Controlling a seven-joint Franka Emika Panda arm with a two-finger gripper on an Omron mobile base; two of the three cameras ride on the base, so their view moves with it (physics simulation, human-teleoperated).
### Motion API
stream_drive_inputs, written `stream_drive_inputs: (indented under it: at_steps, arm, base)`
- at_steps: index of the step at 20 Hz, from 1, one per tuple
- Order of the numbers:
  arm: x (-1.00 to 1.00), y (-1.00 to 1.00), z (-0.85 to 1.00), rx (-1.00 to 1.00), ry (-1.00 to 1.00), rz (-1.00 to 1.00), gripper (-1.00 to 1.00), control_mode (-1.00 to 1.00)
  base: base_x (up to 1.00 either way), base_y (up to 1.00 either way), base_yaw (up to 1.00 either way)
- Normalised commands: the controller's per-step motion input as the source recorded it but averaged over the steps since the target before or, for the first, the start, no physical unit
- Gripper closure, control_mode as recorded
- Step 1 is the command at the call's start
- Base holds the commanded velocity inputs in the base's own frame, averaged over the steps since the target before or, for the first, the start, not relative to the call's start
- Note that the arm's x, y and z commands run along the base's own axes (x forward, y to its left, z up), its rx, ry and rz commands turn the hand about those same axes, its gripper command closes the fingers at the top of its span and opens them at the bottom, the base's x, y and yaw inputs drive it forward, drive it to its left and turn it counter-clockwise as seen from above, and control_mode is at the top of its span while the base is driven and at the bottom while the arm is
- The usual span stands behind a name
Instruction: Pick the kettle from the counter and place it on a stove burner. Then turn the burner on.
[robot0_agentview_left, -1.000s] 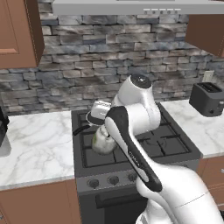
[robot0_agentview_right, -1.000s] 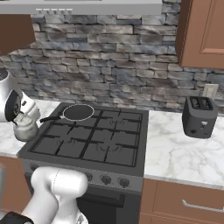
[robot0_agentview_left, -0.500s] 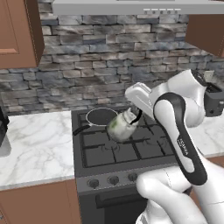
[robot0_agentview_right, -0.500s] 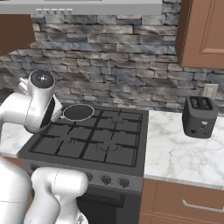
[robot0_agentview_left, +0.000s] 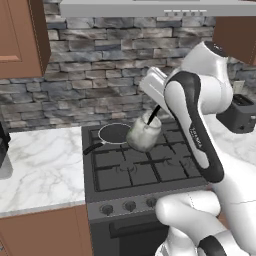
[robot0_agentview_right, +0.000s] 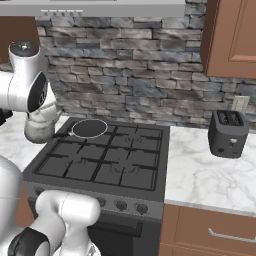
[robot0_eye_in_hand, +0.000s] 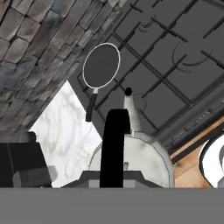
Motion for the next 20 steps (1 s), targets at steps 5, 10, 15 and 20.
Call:
stream_drive_inputs:
  at_steps: [5,10,15,20]
  arm:
    - [0.0,-0.01,-0.07,-0.01,0.02,0.0,1.0,-1.0]
    - [0.0,0.0,-0.22,-0.05,0.05,0.0,1.0,-1.0]
    - [0.0,0.0,-0.28,-0.07,0.0,0.0,1.0,-1.0]
    - [0.0,0.0,-0.33,-0.07,-0.02,0.0,1.0,-1.0]
  base:
    - [0.0,0.0,0.0]
    - [0.0,0.0,0.0]
    - [0.0,0.0,0.0]
    - [0.0,0.0,0.0]
